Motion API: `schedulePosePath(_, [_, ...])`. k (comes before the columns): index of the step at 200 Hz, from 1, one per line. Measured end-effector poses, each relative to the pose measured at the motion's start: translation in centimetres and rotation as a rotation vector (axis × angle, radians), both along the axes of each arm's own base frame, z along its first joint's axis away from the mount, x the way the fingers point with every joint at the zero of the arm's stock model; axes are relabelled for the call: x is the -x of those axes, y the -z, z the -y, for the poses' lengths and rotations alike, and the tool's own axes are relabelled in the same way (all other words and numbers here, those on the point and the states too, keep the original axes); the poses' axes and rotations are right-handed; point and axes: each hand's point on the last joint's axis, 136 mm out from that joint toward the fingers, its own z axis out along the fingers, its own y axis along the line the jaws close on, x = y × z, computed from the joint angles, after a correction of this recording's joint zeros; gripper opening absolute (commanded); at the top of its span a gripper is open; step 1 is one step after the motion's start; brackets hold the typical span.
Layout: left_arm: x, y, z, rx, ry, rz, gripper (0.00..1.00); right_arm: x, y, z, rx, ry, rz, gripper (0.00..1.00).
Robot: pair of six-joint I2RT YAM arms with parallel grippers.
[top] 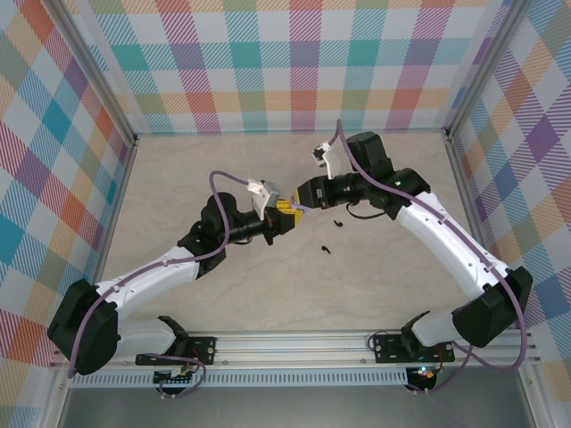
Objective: Insert the wireless bluetooth earbuds into the charging case
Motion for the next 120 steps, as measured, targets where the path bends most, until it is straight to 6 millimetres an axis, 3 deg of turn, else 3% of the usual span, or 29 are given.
schedulePosePath(72, [0.1, 0.2, -0.3, -0.014, -0.011, -0.011, 0.12, -0.6, 0.2, 0.3, 0.049, 0.036, 0.034, 0.36])
schedulePosePath(120, [0.6, -1.0, -0.8, -0.005, -0.016, 0.016, 0.12, -1.9, -1.7, 3.7, 0.084, 0.194, 0.145, 0.32])
